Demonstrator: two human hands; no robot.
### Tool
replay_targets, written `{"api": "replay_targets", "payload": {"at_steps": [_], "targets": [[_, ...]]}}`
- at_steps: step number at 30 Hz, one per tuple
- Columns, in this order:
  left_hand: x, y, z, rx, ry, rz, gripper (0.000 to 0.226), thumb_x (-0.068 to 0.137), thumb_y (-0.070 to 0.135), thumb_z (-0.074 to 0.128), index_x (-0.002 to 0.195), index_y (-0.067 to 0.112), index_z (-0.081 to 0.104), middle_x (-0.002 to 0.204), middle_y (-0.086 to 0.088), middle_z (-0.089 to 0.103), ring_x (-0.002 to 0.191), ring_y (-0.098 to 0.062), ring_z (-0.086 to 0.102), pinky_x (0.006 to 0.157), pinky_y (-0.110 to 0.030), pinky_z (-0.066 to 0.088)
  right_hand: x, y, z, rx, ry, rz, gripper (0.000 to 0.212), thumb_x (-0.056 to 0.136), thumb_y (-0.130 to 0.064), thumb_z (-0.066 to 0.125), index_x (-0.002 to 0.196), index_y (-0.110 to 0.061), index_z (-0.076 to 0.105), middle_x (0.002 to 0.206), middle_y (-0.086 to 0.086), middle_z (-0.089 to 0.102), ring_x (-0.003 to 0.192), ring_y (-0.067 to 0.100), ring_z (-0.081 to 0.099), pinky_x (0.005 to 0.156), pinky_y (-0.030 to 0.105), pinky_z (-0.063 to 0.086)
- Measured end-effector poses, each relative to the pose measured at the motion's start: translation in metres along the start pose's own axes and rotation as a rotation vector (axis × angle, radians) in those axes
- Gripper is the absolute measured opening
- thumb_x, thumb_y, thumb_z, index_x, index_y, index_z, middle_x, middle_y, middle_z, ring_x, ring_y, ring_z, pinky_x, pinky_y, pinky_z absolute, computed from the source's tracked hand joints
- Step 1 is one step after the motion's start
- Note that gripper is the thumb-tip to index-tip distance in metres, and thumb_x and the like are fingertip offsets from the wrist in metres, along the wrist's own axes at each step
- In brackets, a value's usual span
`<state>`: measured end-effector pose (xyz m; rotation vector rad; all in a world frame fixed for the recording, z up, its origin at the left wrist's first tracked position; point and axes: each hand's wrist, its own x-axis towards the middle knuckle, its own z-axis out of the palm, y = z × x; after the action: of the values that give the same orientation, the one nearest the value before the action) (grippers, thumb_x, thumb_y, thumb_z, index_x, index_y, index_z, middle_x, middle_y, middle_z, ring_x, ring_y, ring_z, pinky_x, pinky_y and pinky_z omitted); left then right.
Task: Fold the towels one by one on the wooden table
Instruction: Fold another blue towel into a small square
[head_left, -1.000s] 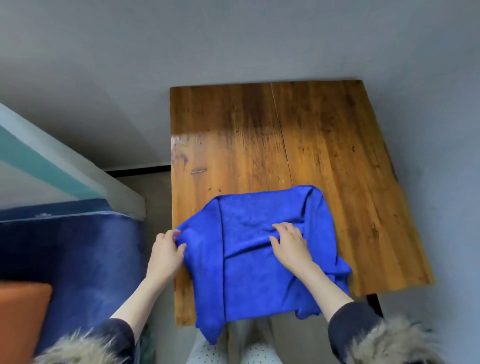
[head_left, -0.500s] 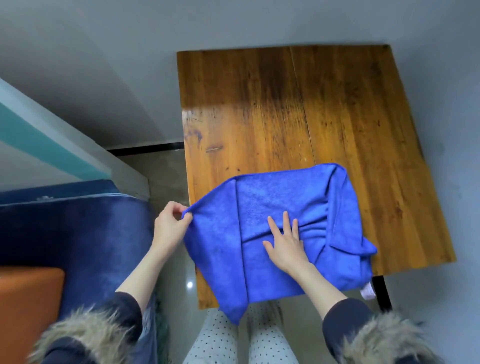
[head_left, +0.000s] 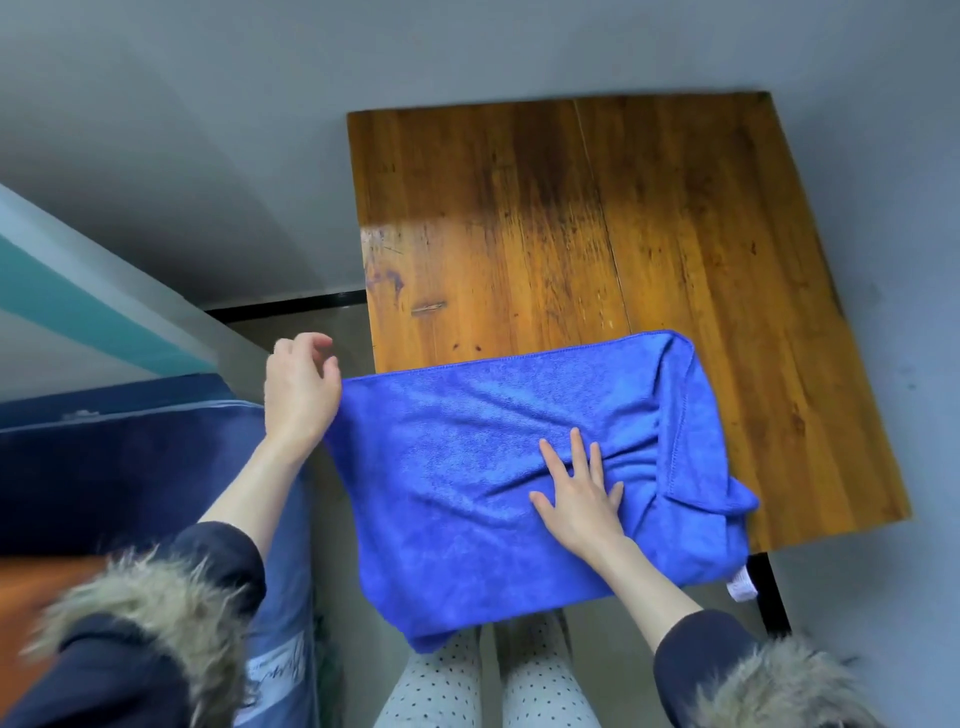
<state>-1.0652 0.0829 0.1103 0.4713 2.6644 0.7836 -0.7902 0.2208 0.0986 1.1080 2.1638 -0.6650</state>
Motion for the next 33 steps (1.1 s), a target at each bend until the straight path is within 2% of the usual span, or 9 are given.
{"api": "replay_targets", "payload": {"at_steps": [2, 5, 7, 10, 12, 18, 23, 28, 33], "targets": [[-0.011, 0.008, 0.009, 0.061, -0.014, 0.041, 0.028, 0.089, 0.008, 0.049, 0.117, 0.005, 0.055, 0.116, -0.019, 0.050, 0.108, -0.035, 0.045, 0.090, -0.045, 0.039, 0.000, 0.004, -0.001, 0.016, 0.031, -0.002, 0.061, 0.096, -0.040, 0.040, 0.148, -0.034, 0.008, 0.156, -0.004, -0.018, 0.143, 0.021, -0.018, 0.111, 0.059, 0.008], [-0.046, 0.019, 0.029, 0.114, -0.107, 0.186, 0.032, 0.087, 0.006, 0.052, 0.118, 0.001, 0.055, 0.124, -0.021, 0.049, 0.113, -0.038, 0.045, 0.089, -0.048, 0.040, -0.003, 0.011, -0.004, 0.052, 0.103, -0.002, 0.059, 0.097, -0.038, 0.040, 0.148, -0.031, 0.013, 0.157, -0.003, -0.014, 0.143, 0.019, -0.015, 0.114, 0.055, 0.007], [-0.073, 0.022, 0.046, 0.169, -0.222, 0.306, 0.037, 0.088, 0.010, 0.053, 0.124, 0.001, 0.053, 0.133, -0.022, 0.045, 0.124, -0.038, 0.042, 0.096, -0.049, 0.038, -0.005, 0.018, -0.006, 0.063, 0.160, 0.004, 0.058, 0.097, -0.037, 0.040, 0.148, -0.028, 0.014, 0.157, -0.002, -0.013, 0.144, 0.020, -0.014, 0.115, 0.052, 0.008], [-0.104, 0.020, 0.076, 0.345, -0.420, 0.374, 0.052, 0.095, 0.032, 0.044, 0.143, 0.020, 0.031, 0.156, -0.011, 0.011, 0.144, -0.030, 0.008, 0.112, -0.052, 0.016, -0.004, 0.033, -0.011, 0.037, 0.250, 0.024, 0.058, 0.097, -0.036, 0.039, 0.149, -0.026, 0.013, 0.157, 0.001, -0.010, 0.144, 0.022, -0.010, 0.115, 0.050, 0.012], [-0.107, 0.018, 0.093, 0.438, -0.474, 0.366, 0.060, 0.094, 0.046, 0.037, 0.148, 0.032, 0.012, 0.157, -0.002, -0.011, 0.144, -0.026, -0.012, 0.111, -0.058, 0.003, 0.003, 0.045, -0.017, 0.040, 0.303, 0.042, 0.059, 0.097, -0.037, 0.039, 0.149, -0.026, 0.013, 0.158, 0.002, -0.008, 0.145, 0.022, -0.008, 0.115, 0.051, 0.012], [-0.089, 0.017, 0.118, 0.582, -0.440, 0.357, 0.071, 0.086, 0.068, 0.024, 0.145, 0.043, -0.007, 0.146, 0.005, -0.037, 0.134, -0.023, -0.037, 0.103, -0.069, -0.008, 0.042, 0.083, -0.041, -0.018, 0.201, 0.075, 0.069, 0.094, -0.051, 0.038, 0.148, -0.034, -0.001, 0.156, 0.001, -0.018, 0.143, 0.030, -0.015, 0.111, 0.061, 0.010], [-0.072, 0.029, 0.128, 0.568, -0.398, 0.319, 0.072, 0.084, 0.071, 0.026, 0.145, 0.044, -0.003, 0.147, 0.007, -0.034, 0.140, -0.025, -0.026, 0.102, -0.069, -0.008, 0.075, 0.099, -0.062, -0.068, 0.204, 0.025, 0.072, 0.091, -0.060, 0.035, 0.146, -0.039, -0.005, 0.154, -0.002, -0.024, 0.141, 0.033, -0.020, 0.108, 0.066, 0.004], [-0.035, 0.059, 0.141, 0.564, -0.329, 0.345, 0.075, 0.078, 0.075, 0.017, 0.144, 0.046, -0.002, 0.152, 0.007, -0.028, 0.140, -0.023, -0.025, 0.102, -0.068, -0.011, 0.109, 0.113, -0.094, -0.097, 0.242, -0.022, 0.069, 0.091, -0.060, 0.033, 0.146, -0.041, -0.004, 0.154, -0.004, -0.023, 0.141, 0.031, -0.022, 0.108, 0.066, 0.001], [-0.013, 0.078, 0.150, 0.561, -0.299, 0.347, 0.073, 0.080, 0.073, 0.021, 0.145, 0.045, 0.000, 0.154, 0.005, -0.024, 0.141, -0.023, -0.025, 0.102, -0.069, -0.010, 0.129, 0.119, -0.111, -0.118, 0.298, -0.039, 0.067, 0.090, -0.061, 0.033, 0.146, -0.040, 0.001, 0.156, -0.005, -0.017, 0.142, 0.027, -0.017, 0.108, 0.063, 0.005]]}}
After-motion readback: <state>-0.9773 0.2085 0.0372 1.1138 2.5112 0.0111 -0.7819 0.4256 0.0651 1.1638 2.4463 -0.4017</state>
